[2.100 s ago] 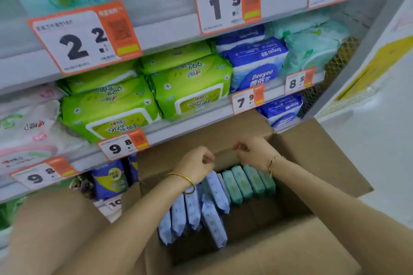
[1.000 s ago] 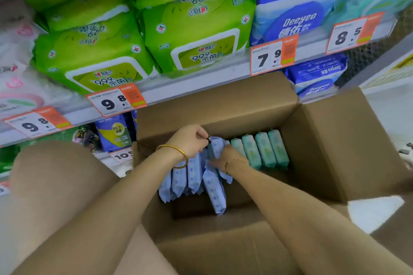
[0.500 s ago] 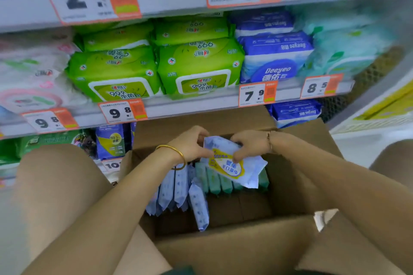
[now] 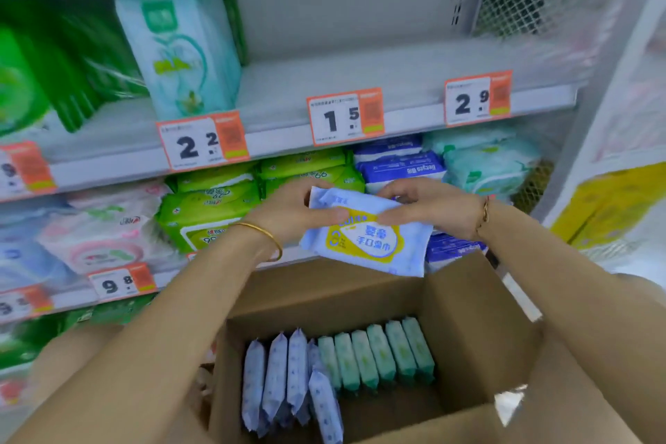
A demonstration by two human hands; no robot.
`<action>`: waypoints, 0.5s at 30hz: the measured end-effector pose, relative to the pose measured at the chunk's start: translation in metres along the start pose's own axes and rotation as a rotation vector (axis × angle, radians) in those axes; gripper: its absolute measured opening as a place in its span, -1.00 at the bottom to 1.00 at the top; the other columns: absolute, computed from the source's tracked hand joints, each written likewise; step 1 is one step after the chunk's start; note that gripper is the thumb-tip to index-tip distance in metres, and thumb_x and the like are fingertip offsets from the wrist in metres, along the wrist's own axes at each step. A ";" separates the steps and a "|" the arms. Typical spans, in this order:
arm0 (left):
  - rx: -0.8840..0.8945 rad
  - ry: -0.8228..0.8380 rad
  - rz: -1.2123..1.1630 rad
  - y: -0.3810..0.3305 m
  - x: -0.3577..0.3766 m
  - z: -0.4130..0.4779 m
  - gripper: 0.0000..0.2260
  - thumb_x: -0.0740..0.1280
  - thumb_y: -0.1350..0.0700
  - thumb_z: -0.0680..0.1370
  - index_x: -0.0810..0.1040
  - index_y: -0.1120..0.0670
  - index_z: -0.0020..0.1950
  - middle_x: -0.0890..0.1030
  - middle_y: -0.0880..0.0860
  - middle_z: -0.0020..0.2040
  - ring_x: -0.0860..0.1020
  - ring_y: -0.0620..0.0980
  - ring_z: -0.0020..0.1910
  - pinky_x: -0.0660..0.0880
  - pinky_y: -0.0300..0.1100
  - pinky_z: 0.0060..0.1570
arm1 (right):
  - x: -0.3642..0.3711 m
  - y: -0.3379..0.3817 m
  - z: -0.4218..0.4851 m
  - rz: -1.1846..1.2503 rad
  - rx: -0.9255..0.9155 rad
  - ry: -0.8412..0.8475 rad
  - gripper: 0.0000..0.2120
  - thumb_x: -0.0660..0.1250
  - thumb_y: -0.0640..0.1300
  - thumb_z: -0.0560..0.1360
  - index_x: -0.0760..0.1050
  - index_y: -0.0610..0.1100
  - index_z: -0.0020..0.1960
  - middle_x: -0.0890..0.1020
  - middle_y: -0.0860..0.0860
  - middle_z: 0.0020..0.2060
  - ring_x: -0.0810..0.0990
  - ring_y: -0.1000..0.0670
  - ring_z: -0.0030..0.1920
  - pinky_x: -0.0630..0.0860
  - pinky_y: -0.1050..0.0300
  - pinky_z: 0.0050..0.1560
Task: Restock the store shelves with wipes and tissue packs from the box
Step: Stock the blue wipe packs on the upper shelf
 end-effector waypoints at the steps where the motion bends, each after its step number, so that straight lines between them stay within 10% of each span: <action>1: 0.018 -0.043 -0.028 -0.009 -0.007 0.000 -0.83 0.45 0.20 0.42 0.60 0.10 -0.01 0.66 0.02 -0.12 0.56 -0.14 -0.21 0.50 -0.40 -0.23 | -0.005 0.011 -0.004 0.042 -0.041 -0.030 -0.90 0.43 -0.23 0.41 0.56 -0.10 -0.10 0.68 0.01 -0.24 0.64 0.04 -0.24 0.58 0.19 -0.14; 6: 0.103 -0.185 -0.128 -0.051 -0.038 0.007 -0.86 0.44 0.22 0.42 0.58 -0.02 -0.17 0.66 -0.13 -0.29 0.58 -0.17 -0.27 0.54 -0.23 -0.10 | -0.025 0.056 -0.011 0.096 -0.155 -0.061 -0.65 0.48 -0.24 0.30 0.49 -0.01 0.02 0.65 0.03 -0.13 0.64 0.08 -0.20 0.58 0.17 -0.16; 11: 0.242 -0.409 -0.229 -0.092 -0.073 0.039 -0.83 0.43 0.27 0.43 0.57 0.00 -0.17 0.64 -0.20 -0.41 0.57 -0.29 -0.38 0.56 -0.35 -0.23 | -0.058 0.118 0.025 -0.094 -0.355 -0.513 -0.62 0.51 -0.21 0.33 0.44 -0.04 0.06 0.54 0.02 -0.06 0.54 0.05 -0.12 0.51 0.14 -0.12; 15: 0.303 -0.588 -0.179 -0.104 -0.092 0.074 -0.68 0.43 0.29 0.43 0.53 0.23 0.17 0.61 0.03 -0.08 0.54 -0.13 -0.18 0.47 -0.46 -0.24 | -0.068 0.144 0.061 -0.100 -0.551 -0.713 -0.51 0.49 -0.27 0.36 0.41 -0.23 0.23 0.46 0.01 0.00 0.45 0.07 0.02 0.43 0.44 -0.06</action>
Point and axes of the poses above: each hand's wrist, its own z-axis towards the middle knuckle, its own x-axis out of the palm, y = z × x, the point moved 1 cm from there along z, towards the middle knuckle
